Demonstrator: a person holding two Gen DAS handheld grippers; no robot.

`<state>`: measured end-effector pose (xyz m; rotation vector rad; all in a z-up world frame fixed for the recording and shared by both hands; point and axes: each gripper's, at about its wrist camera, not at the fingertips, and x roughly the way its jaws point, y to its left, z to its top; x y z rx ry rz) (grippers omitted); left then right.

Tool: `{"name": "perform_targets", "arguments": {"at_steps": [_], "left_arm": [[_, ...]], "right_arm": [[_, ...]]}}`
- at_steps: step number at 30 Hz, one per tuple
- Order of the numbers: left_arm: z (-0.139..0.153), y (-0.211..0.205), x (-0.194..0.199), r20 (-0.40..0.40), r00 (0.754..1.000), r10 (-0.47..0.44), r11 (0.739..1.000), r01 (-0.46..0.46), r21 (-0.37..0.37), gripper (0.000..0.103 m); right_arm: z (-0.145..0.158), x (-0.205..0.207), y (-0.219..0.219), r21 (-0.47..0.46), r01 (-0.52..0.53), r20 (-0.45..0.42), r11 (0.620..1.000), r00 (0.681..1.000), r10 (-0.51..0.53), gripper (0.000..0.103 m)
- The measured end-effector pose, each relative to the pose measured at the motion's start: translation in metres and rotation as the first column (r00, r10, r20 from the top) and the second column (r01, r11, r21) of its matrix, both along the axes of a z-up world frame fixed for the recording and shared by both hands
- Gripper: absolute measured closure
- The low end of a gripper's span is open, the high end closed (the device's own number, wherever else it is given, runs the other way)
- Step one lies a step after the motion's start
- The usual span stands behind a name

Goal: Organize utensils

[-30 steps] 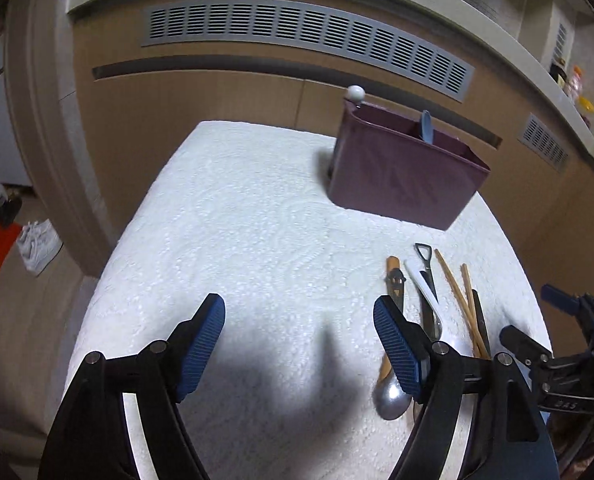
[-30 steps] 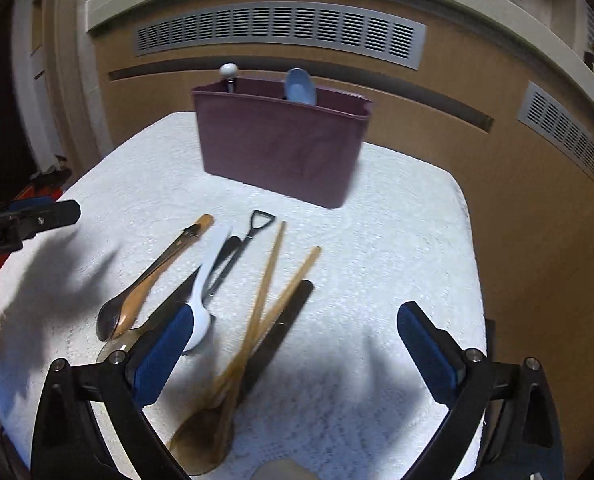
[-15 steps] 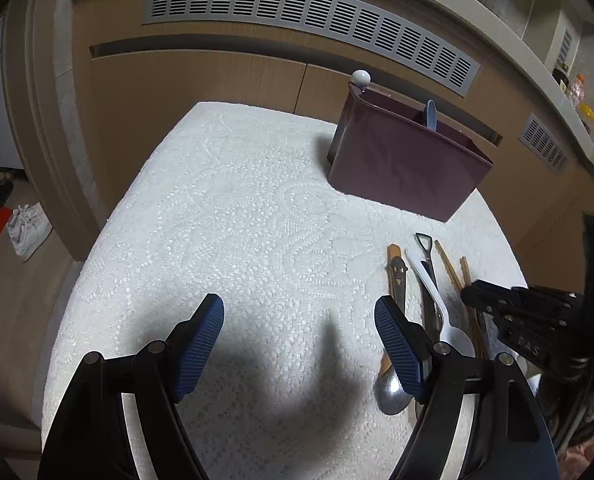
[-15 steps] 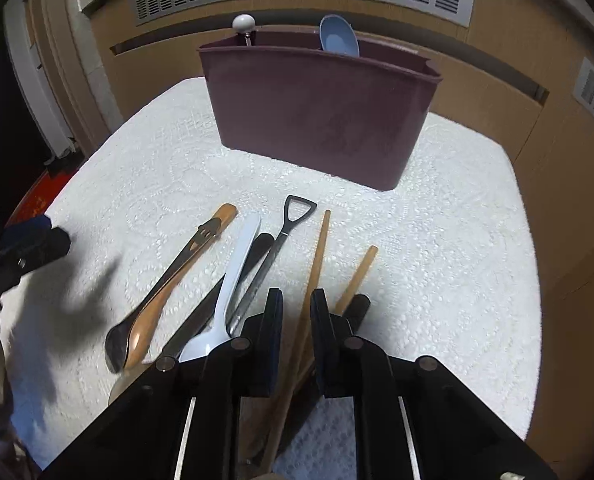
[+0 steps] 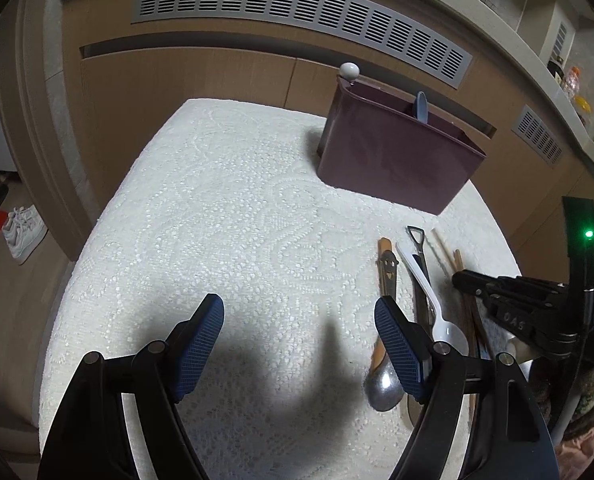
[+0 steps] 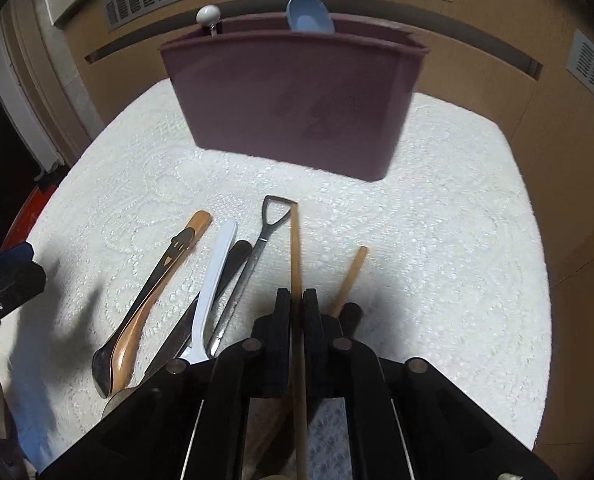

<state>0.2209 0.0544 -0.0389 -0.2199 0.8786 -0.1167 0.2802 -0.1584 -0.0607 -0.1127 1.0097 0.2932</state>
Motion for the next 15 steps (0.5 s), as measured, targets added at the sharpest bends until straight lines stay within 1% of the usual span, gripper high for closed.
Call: {"name": "perform_targets", "arguments": {"at_steps": [3, 6, 8, 10, 11, 12, 13, 14, 15], "left_arm": [[0.002, -0.009, 0.000, 0.000, 1.000, -0.026, 1.000, 0.026, 0.006, 0.025], [0.003, -0.021, -0.001, 0.002, 0.998, -0.065, 0.998, 0.065, -0.008, 0.025], [0.005, -0.032, -0.003, 0.010, 0.995, -0.099, 0.995, 0.099, -0.020, 0.025], [0.006, -0.047, -0.004, 0.013, 0.989, -0.148, 0.989, 0.148, -0.030, 0.027], [0.006, -0.056, -0.004, 0.012, 0.984, -0.177, 0.984, 0.177, -0.029, 0.034], [0.006, -0.066, -0.003, 0.007, 0.978, -0.208, 0.978, 0.208, -0.025, 0.050], [0.005, -0.075, -0.002, -0.007, 0.971, -0.238, 0.971, 0.237, -0.022, 0.058], [0.003, -0.083, 0.001, -0.028, 0.965, -0.260, 0.966, 0.259, -0.025, 0.069], [0.001, -0.087, 0.003, -0.042, 0.963, -0.267, 0.964, 0.266, -0.026, 0.071]], "right_arm": [[0.013, -0.011, -0.019, 0.039, 0.029, 0.033, 0.999, 0.999, -0.030, 0.097], [0.026, -0.025, -0.038, 0.079, 0.052, 0.049, 0.995, 0.997, -0.056, 0.097], [0.029, -0.031, -0.047, 0.085, 0.073, 0.054, 0.994, 0.995, -0.078, 0.097], [0.027, -0.038, -0.055, 0.078, 0.099, 0.060, 0.992, 0.993, -0.104, 0.097], [0.024, -0.042, -0.060, 0.084, 0.111, 0.056, 0.990, 0.992, -0.116, 0.097], [0.021, -0.044, -0.063, 0.092, 0.119, 0.050, 0.989, 0.991, -0.124, 0.097], [0.018, -0.046, -0.068, 0.099, 0.127, 0.043, 0.987, 0.990, -0.132, 0.097], [0.015, -0.048, -0.072, 0.107, 0.140, 0.039, 0.984, 0.989, -0.145, 0.097], [0.012, -0.050, -0.075, 0.112, 0.150, 0.039, 0.982, 0.987, -0.156, 0.097]]}}
